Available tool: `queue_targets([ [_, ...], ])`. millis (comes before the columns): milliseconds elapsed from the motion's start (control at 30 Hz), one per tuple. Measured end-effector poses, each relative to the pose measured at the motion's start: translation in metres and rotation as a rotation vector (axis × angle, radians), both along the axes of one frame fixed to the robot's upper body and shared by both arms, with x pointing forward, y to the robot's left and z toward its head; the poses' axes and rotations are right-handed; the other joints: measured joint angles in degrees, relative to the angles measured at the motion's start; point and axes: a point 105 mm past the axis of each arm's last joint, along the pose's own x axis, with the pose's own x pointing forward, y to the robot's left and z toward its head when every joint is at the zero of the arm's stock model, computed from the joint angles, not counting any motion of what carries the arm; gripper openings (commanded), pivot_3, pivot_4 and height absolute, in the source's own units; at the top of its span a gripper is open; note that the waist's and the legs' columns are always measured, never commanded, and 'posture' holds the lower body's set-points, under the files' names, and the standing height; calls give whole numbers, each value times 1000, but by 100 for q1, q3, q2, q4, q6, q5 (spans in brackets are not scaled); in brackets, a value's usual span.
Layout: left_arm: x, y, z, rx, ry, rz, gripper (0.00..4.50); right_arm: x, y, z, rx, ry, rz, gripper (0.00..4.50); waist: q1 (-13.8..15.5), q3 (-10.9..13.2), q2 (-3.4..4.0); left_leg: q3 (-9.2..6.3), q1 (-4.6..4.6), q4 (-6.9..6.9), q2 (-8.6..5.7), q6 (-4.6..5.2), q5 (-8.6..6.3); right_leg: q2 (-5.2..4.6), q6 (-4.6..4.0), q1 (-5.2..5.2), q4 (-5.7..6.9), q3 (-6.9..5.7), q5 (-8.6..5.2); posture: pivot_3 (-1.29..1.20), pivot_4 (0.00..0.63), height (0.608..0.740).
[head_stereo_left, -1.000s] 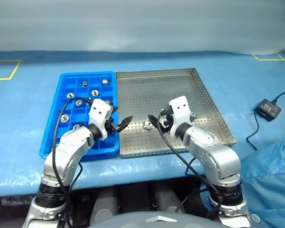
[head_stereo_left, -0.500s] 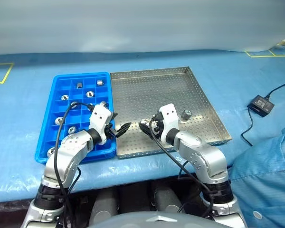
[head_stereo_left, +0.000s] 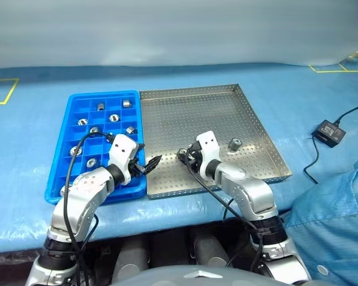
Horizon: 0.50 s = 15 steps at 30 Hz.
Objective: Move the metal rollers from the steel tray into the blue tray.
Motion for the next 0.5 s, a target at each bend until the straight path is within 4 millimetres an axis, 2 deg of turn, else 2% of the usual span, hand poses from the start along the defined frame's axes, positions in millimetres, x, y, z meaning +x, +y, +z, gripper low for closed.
queue_targets([
  [300, -3, 6, -1, 4, 0, 34, 3764, 0, 1, 5, 4, -17, 6, 1675, 27, 0, 0, -1, -1, -1, 1, 0, 0, 0, -2, -1, 1, 0, 1, -18, 150, 740],
  [400, -8, 16, -6, 34, 26, 70, 3764, 1, 10, 24, 38, -74, 41, 1675, 30, 1, 1, 0, 0, -1, 4, 0, 0, 3, -1, -3, 3, -1, 1, 9, 150, 740],
  [500, -11, 20, -3, 44, 20, 87, 3764, 1, 25, 48, 86, -137, 92, 1675, 62, 1, 1, -2, 1, 0, 6, 0, 0, 4, 2, -2, 4, -3, -1, 44, 150, 740],
])
